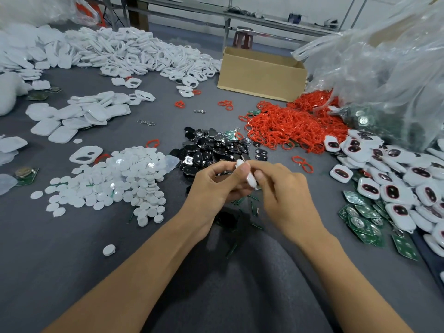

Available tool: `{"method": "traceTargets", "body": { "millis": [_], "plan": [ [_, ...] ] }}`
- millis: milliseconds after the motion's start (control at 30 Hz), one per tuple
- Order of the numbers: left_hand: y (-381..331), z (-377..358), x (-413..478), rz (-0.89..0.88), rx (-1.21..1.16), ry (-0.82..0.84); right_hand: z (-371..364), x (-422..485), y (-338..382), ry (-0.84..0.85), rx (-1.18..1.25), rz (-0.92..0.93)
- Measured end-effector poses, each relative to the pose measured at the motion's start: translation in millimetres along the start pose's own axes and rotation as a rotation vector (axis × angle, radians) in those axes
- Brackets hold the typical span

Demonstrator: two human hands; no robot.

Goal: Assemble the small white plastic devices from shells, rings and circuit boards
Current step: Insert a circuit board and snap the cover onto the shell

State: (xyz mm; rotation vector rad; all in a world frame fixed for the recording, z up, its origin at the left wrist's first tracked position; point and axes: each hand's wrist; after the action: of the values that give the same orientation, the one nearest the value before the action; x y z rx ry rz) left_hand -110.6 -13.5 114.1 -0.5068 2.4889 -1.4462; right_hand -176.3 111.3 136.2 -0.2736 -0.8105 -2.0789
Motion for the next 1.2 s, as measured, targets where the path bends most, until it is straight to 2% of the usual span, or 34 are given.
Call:
{"method": "traceTargets", "body": {
  "millis": [133, 300, 533, 733, 933, 1067, 1200],
  "plan": [
    [-0.9, 0.5, 1.8, 0.014, -0.014, 0.001, 13.1, 2.0, -4.1, 0.036, 0.309, -0.131],
    [-1.7, 0.9, 0.6, 0.026, 0.047, 0.055, 16.2, 4.1, -2.1, 0.107, 0.39, -0.181],
    [-0.6, -0.3, -2.4, 0.022, 0.107, 0.11, 18.9, 4.5, -3.0, 0.163, 0.251, -0.156],
    [0.2, 0.1, -1.5, 0.014, 0.136, 0.076, 9.8, 2.4, -0.8, 0.117, 0.18, -0.143],
    [0.5, -1.8, 1.2, 0.039, 0.032, 0.005, 20.3, 7.1, -9.4, 0.154, 0.287, -0.159],
    [-2.6, 1.1, 5.8, 0.004, -0.064, -0.071, 20.8, 5.4, -19.2, 0.26, 0.047, -0.178],
    [-6.3, 3.5, 6.4, -0.022, -0.138, -0.079, 9.7, 2.1, -19.0, 0.366, -0.16, -0.204]
  ]
}}
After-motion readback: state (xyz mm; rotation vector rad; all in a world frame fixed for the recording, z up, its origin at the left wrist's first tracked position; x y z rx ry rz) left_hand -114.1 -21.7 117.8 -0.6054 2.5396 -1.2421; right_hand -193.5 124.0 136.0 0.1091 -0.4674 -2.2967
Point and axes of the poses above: each hand's wrist, its own x-axis towards the middle knuckle, its own z-axis out of the back of the hand, y = z × x, and after that the axes turned 4 degrees about -x, right-handed
